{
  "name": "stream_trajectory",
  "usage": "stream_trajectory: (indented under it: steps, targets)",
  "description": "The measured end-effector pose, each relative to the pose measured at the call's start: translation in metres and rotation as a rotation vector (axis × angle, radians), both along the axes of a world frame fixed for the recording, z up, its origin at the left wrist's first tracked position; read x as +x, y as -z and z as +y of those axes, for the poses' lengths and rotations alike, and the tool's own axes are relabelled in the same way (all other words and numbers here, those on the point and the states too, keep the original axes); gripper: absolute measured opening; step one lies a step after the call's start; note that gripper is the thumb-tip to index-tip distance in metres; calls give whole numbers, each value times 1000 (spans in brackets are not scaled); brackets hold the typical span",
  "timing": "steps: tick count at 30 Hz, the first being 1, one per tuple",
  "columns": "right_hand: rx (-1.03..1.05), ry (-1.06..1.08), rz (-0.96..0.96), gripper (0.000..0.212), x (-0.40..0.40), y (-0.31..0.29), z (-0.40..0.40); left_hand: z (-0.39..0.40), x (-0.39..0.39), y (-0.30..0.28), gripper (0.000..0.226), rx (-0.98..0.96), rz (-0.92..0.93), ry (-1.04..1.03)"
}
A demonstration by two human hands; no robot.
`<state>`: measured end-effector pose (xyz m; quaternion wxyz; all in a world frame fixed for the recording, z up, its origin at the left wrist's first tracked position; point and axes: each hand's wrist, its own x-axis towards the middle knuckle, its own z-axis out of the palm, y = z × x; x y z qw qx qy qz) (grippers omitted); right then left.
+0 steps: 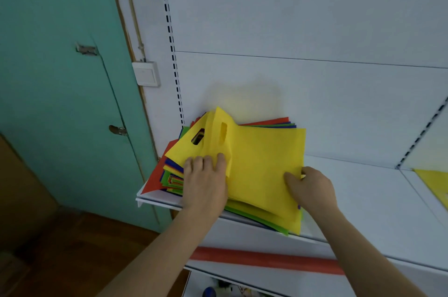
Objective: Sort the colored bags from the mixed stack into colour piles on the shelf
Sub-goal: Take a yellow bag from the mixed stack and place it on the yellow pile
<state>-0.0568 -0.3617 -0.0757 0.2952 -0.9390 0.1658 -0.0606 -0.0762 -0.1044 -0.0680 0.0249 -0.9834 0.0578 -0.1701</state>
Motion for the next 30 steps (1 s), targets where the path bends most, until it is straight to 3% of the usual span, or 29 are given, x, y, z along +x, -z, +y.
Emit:
stream_trajectory:
  steps: [5, 10, 13, 17, 21, 26, 30]
  targets:
    - [27, 48, -73, 28, 5, 1, -15, -2, -1, 2, 60, -90, 6, 78]
    - [34, 155, -221, 15, 2, 0, -34, -6, 1, -8, 80, -160, -105, 93]
    - [39, 143, -253, 13, 0, 0, -41, 6, 9, -15, 68, -45, -83, -73]
    - [11, 113, -249, 15, -1, 4, -32, 19, 12, -14, 76, 115, 65, -240]
    - [41, 93, -213, 16, 1, 7, -27, 16, 6, -9, 56, 90, 10, -148]
    - [146, 81, -116, 5, 7, 3, -28, 10, 0, -14, 58, -8, 16, 21]
    - [181, 68, -85, 14, 7, 1, -25, 4, 1, -17, 40, -195, 8, 118]
